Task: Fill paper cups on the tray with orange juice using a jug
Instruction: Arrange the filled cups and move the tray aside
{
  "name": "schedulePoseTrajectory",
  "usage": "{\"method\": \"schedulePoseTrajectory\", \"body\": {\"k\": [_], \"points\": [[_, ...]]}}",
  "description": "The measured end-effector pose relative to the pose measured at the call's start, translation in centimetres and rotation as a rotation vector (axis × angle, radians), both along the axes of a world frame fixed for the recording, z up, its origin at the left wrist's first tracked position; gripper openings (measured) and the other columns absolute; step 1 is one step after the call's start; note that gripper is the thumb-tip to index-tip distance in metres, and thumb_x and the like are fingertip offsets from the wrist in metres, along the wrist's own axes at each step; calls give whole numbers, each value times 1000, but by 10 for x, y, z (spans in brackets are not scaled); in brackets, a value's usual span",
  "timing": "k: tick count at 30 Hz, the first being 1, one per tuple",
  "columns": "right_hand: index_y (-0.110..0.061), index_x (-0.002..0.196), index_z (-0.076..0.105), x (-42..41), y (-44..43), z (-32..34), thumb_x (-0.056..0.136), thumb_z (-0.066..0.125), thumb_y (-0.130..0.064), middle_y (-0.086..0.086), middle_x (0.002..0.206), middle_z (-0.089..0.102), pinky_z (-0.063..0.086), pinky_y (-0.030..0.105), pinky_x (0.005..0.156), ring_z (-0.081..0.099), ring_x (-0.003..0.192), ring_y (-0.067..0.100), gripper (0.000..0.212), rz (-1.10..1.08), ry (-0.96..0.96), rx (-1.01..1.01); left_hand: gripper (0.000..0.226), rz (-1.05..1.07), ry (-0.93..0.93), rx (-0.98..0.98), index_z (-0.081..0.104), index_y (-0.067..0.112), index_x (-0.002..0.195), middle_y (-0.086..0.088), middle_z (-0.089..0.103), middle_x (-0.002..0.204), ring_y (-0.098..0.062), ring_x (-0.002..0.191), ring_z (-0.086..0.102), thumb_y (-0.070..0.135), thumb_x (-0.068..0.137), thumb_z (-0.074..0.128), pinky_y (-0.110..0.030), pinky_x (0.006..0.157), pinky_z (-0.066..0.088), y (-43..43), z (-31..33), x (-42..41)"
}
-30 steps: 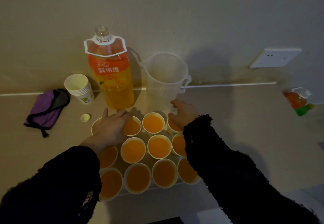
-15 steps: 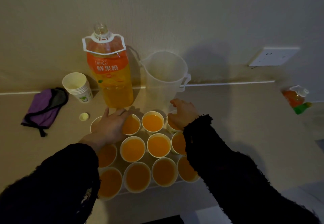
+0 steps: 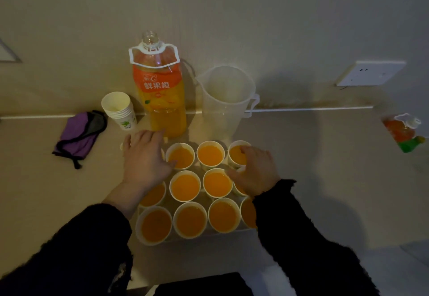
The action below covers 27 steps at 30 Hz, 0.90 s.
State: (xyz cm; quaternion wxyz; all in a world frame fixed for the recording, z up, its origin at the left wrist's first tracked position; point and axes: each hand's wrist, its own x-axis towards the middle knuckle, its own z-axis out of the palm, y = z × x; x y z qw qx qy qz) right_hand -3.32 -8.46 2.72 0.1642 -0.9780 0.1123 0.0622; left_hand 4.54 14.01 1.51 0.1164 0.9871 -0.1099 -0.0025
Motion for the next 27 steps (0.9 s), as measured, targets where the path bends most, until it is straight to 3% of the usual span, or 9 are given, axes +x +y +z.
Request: {"method": "schedulePoseTrajectory", "body": {"k": [4,8,15,20,27], "points": [[-18,144,27,-10,21,-17,78,58,-63,2,149,34,8,45,116,26,140,21,86,11,115,-74,83,62,-35,-20,49,22,132,-1,58,126,-26,128,39,67,65,69,-46,101,22,-6,-4,-46],[-17,145,24,-10,31,-24,78,55,-66,1,149,33,2,51,118,21,141,23,88,83,131,-129,95,21,56,68,41,20,140,-1,52,135,-24,135,31,71,63,66,-47,108,16,-15,-20,-64],[-12,145,23,-7,42,-32,76,54,-67,6,146,36,-4,57,114,24,139,25,94,141,226,-222,91,3,185,165,31,21,138,1,43,140,-21,137,29,72,68,60,-51,114,6,-27,-27,-65],[-10,145,23,-6,46,-39,77,54,-69,9,144,38,-5,59,114,28,137,27,95,166,214,-257,76,5,235,140,34,20,124,0,51,128,-22,129,42,67,71,62,-54,115,4,-36,-27,-63],[-12,142,28,-2,51,-42,77,60,-60,10,139,44,-6,54,115,36,133,28,88,121,184,-240,69,21,224,114,31,20,119,0,57,120,-22,121,51,60,73,64,-52,115,10,-39,-34,-60]]}}
